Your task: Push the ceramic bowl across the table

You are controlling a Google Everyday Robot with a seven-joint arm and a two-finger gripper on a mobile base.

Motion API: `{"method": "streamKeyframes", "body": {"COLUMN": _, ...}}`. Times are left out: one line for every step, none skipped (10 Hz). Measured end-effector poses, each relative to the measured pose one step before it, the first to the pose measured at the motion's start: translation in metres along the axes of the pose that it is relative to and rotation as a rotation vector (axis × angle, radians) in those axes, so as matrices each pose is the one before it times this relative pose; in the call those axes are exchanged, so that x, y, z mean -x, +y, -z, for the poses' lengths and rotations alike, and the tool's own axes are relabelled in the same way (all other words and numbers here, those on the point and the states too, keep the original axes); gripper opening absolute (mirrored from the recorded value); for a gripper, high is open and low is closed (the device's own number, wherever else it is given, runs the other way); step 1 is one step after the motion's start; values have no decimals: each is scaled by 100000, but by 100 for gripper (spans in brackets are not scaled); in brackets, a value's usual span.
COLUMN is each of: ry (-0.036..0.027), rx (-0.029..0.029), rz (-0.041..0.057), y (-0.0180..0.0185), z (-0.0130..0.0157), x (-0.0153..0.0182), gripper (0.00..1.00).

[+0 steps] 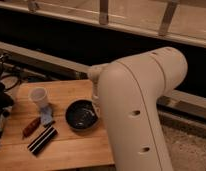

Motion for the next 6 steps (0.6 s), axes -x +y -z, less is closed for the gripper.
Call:
{"method": "streamKeyframes", "body": {"ry": -696, "rx": -495, "rz": -813, "y": -355, "z": 254, "x": -133, "gripper": 0}}
{"method": "streamKeyframes", "body": {"ry": -725, "rx": 73, "rz": -658, "y": -430, "z": 343, "x": 30, "gripper": 0}}
{"method": "streamKeyframes", "body": {"ry": -191, "rx": 1409, "rz": -629, "y": -861, "z": -2, "x": -65, "gripper": 0}}
{"method": "streamKeyframes", "body": {"ry": -108, "rx": 3331, "rz": -1312, "y": -1642, "z": -460, "x": -168, "gripper": 0}}
{"method": "streamKeyframes", "body": {"ry": 479, "rx": 1751, "rz": -815, "y": -941, "z": -614, "x": 50, "gripper": 0}}
{"method": "streamKeyframes", "body": {"ry": 767, "rx": 1138, "rz": -905, "y": -672, "z": -594, "x": 232, "gripper": 0}}
